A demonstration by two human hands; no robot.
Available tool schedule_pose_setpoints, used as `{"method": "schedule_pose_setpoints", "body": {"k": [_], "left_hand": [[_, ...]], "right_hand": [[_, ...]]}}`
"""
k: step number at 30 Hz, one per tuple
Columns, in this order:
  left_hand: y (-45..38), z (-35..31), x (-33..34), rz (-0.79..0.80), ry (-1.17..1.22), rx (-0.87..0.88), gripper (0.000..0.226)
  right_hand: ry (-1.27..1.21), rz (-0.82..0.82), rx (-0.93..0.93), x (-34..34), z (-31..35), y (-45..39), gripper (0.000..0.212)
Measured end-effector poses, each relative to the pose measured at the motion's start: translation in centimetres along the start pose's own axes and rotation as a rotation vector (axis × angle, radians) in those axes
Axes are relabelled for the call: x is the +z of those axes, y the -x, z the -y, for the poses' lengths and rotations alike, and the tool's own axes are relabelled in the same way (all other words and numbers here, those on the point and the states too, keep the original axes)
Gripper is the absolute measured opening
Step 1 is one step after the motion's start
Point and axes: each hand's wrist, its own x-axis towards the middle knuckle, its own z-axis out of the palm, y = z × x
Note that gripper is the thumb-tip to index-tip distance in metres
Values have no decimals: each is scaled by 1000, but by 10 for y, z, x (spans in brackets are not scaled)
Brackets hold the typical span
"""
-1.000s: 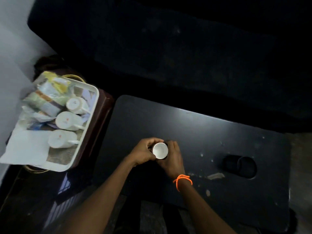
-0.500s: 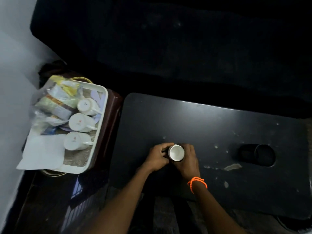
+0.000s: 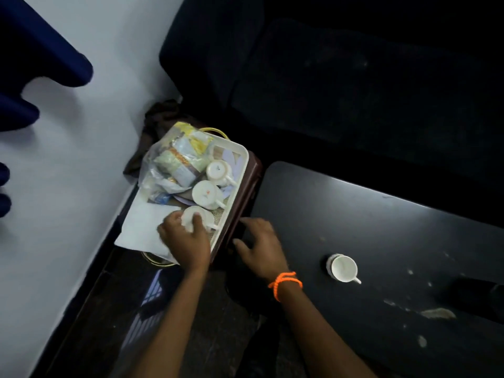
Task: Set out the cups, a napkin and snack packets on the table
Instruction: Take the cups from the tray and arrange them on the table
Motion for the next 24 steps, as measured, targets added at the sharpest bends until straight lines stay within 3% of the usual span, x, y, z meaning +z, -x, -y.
{"method": "schedule_pose_setpoints", "body": {"k": [3,7,11,15,18,20,21,24], "left_hand": [[-43,11,-7,87,-36,-336,44],[-70,12,-18,411,272,-660,46],[-72,14,-28,492,319,-713,43],[-49,16,-47,635,652,-832,22],[-27,10,-47,739,897,-870,45],[-16,2,-37,868,992,-837,47],[-11,-3,-30,948,983,-800,45],[5,-14,1,1178,753,-627,53]], "right_hand": [[-58,129,-32,32,35,-28,63],[-44,149,41,55,54,-46,63],[-276,102,105,61,52,-42,43],[-645,-7,74,42,49,-36,17],[-821,-24,174,13,45,-33,36],[-899,155,293,-12,33,-32,50],[-899,277,338,-28,24,-32,46],[-794,430,400,-78,-10,-30,38]]}}
